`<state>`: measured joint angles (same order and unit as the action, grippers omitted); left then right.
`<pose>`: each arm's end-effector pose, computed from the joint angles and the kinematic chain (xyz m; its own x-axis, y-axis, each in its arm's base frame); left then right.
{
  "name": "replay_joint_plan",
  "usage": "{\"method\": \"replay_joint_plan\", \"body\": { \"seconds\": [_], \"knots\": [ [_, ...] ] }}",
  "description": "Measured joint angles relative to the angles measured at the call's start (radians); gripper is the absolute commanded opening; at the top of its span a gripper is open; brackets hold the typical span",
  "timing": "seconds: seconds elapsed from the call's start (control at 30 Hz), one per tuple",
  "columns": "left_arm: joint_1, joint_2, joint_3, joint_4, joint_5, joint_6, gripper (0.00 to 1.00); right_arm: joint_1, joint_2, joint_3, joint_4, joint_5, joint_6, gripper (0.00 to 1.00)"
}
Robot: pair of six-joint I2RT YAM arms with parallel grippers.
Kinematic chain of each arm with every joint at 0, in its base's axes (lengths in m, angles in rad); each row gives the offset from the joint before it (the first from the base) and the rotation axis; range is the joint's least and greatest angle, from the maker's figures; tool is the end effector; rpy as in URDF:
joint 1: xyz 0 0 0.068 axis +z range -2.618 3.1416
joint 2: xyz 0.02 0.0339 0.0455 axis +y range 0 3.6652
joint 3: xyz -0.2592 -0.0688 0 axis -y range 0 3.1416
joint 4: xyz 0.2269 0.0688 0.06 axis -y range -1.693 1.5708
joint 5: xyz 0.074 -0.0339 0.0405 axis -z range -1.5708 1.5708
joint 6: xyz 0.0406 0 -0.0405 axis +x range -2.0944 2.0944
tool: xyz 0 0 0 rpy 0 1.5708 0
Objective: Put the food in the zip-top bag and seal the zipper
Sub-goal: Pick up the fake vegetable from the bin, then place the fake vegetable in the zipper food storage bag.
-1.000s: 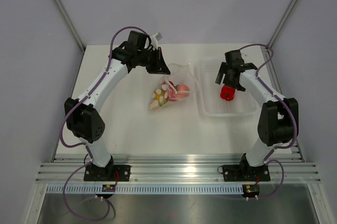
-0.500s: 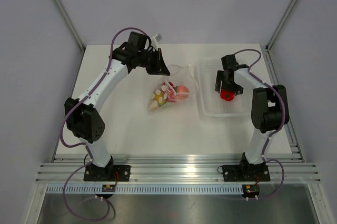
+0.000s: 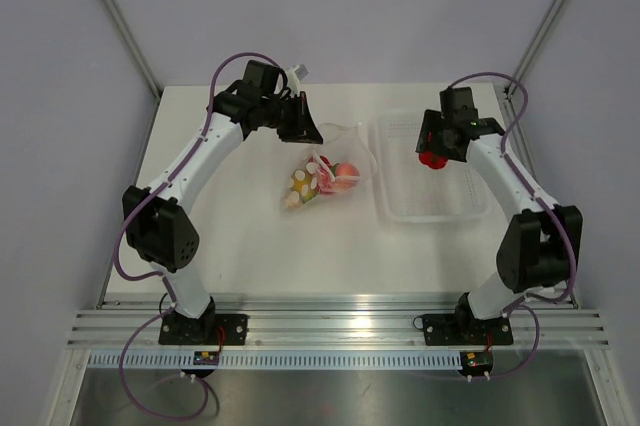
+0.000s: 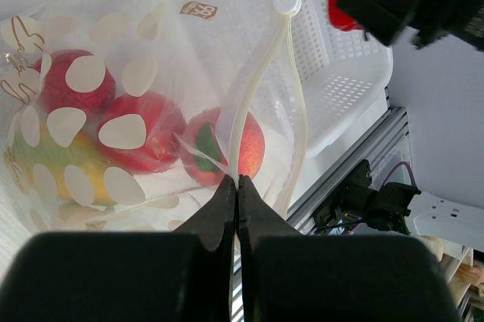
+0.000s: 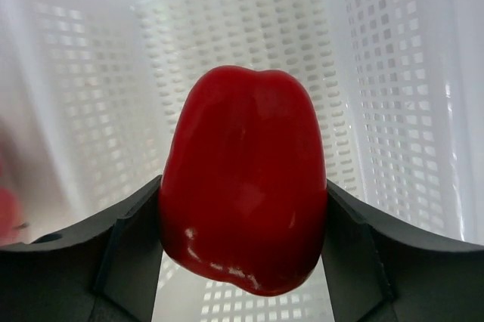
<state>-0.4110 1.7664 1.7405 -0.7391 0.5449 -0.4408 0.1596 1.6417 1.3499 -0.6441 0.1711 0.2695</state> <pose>0.3374 -0.1700 0.3466 -0.8662 -0.0205 -0.4993 0.3481 0.6920 -0.6324 0.3373 0.0473 0.2724 -0.7814 0.1400 -0.6082 0.1568 0.9873 0.0258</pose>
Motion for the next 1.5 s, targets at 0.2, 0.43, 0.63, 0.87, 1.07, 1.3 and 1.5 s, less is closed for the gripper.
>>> {"method": "replay_joint_plan", "body": {
  "seconds": [0.2, 0.43, 0.63, 0.87, 1.07, 1.3, 1.5],
  "knots": [
    [0.0, 0.002, 0.01, -0.002, 0.0, 0.004, 0.0, 0.121, -0.211, 0.055, -0.045, -0.008, 0.018, 0.6],
    [0.0, 0.002, 0.012, -0.002, 0.001, 0.005, 0.0, 0.317, -0.241, 0.111, -0.027, -0.085, 0.071, 0.61],
    [0.0, 0.002, 0.012, -0.002, 0.001, 0.005, 0.0, 0.395, -0.158, 0.111, 0.02, -0.115, 0.124, 0.62],
    [0.0, 0.002, 0.012, 0.0, 0.004, 0.003, 0.0, 0.469, -0.048, 0.162, 0.045, -0.133, 0.155, 0.84],
    [0.0, -0.005, -0.005, 0.009, 0.014, -0.001, 0.0, 0.484, 0.016, 0.234, 0.049, -0.127, 0.165, 1.0],
    [0.0, -0.011, -0.016, 0.014, 0.029, -0.002, 0.0, 0.488, -0.006, 0.234, 0.031, -0.075, 0.149, 0.86],
    [0.0, -0.011, -0.016, 0.025, 0.035, -0.005, 0.0, 0.473, -0.078, 0.209, 0.011, 0.019, 0.121, 0.63]
  ]
}}
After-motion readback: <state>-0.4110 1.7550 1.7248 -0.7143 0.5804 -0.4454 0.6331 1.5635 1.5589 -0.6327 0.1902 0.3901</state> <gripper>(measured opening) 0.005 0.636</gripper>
